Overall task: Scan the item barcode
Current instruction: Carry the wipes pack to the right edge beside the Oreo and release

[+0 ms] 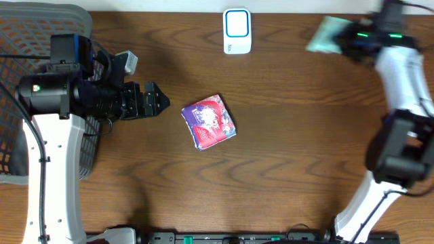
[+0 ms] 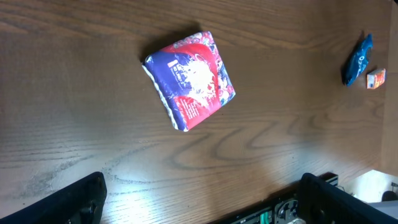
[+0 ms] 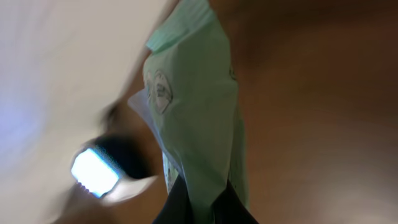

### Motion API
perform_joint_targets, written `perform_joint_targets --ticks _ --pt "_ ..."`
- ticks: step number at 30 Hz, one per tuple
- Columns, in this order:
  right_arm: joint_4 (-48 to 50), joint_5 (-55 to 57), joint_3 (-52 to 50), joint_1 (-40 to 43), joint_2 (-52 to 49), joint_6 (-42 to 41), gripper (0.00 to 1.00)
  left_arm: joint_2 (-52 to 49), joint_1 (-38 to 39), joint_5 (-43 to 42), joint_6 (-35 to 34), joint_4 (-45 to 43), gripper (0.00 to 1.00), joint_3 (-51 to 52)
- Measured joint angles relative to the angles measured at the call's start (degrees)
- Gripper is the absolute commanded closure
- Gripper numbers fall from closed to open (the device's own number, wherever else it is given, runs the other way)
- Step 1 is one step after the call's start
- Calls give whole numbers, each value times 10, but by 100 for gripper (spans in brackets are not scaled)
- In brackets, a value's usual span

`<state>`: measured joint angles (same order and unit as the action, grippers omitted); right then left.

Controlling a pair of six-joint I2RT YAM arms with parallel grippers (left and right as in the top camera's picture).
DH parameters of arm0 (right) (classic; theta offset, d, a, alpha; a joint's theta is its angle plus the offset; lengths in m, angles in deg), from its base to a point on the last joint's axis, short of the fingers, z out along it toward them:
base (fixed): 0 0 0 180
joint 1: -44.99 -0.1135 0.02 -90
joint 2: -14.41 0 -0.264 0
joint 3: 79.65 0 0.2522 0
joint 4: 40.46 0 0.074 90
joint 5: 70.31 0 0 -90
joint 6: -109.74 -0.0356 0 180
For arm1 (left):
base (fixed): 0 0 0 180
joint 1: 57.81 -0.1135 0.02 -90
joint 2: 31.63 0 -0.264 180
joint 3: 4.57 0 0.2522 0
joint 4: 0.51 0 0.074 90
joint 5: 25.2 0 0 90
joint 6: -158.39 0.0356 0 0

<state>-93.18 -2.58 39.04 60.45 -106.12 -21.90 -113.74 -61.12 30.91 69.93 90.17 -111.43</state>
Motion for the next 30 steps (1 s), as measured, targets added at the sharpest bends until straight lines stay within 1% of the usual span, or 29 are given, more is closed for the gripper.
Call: perform_joint_targets --ticks 2,3,5,6,7,11,14,16,20,23,24,25,26,30 --pt "-46 31 3 42 3 40 98 0 0 0 0 0 2 0" --pt "-64 47 3 59 3 58 91 0 0 0 0 0 2 0" --pt "-97 89 3 87 2 95 40 0 0 0 0 0 2 0" --pt "-107 110 3 99 1 115 11 0 0 0 0 0 2 0" --pt "-113 126 3 108 2 129 1 0 0 0 0 0 2 0" --pt "-131 167 3 134 2 173 1 0 0 0 0 0 2 0" --pt "-138 166 3 140 2 188 1 0 0 0 0 0 2 0" --pt "-142 132 3 138 2 203 1 0 0 0 0 0 2 0" --pt "-167 4 3 114 2 237 3 0 0 0 0 0 2 0" --pt "-210 -90 3 59 2 259 1 0 0 0 0 0 2 0" --pt "-213 -96 3 53 2 260 1 0 0 0 0 0 2 0" --pt "-224 -111 3 30 2 264 6 0 0 0 0 0 2 0" --pt "-231 -123 3 7 2 266 16 0 0 0 0 0 2 0" --pt "-231 -151 3 -75 2 274 20 0 0 0 0 0 2 0"
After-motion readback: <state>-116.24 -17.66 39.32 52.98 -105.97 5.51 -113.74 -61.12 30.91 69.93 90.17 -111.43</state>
